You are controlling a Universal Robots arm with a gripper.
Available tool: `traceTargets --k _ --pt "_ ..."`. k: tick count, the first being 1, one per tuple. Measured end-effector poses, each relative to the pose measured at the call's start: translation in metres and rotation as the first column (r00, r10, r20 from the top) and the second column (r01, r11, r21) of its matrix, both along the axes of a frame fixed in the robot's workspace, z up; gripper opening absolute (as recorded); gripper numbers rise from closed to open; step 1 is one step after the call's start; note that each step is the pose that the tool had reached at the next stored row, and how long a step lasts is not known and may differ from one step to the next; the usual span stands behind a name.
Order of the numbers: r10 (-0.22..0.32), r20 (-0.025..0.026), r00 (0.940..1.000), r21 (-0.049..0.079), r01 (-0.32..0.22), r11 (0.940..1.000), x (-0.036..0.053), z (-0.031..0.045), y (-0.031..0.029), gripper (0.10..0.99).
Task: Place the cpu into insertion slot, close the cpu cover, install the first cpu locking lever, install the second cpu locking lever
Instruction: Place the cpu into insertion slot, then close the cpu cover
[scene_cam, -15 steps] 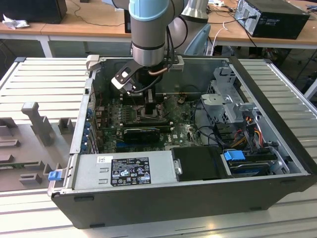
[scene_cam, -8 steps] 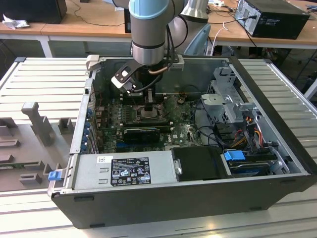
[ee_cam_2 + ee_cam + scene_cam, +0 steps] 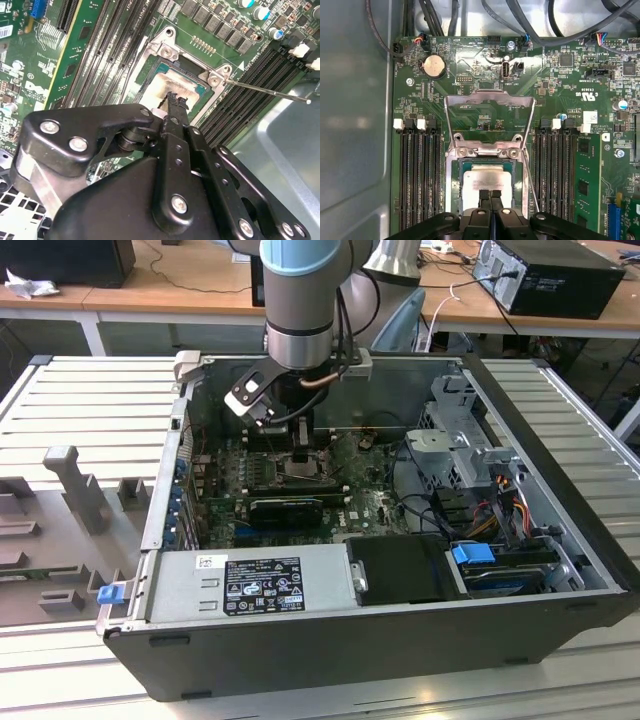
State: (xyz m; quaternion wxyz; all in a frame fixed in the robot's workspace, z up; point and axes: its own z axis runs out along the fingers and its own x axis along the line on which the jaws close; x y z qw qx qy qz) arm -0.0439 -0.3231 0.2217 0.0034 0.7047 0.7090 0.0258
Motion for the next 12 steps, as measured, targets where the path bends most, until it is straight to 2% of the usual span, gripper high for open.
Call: traceTargets --k 7,8,11,12 --pt "0.000 0.0001 1.0000 -0.002 0.000 1.0000 0.0000 0.0026 0.0000 0.106" --pt "0.000 -0.0004 1.0000 -0.002 0.000 1.0000 0.0015 0.0027 -0.0001 0.106" --pt "0.000 -0.0004 1.0000 -0.002 0.000 1.0000 0.0133 0.0025 -0.0010 0.106" --pt "0.000 -0.0003 1.0000 -0.002 0.000 1.0000 0.0136 0.0025 -0.0010 0.106"
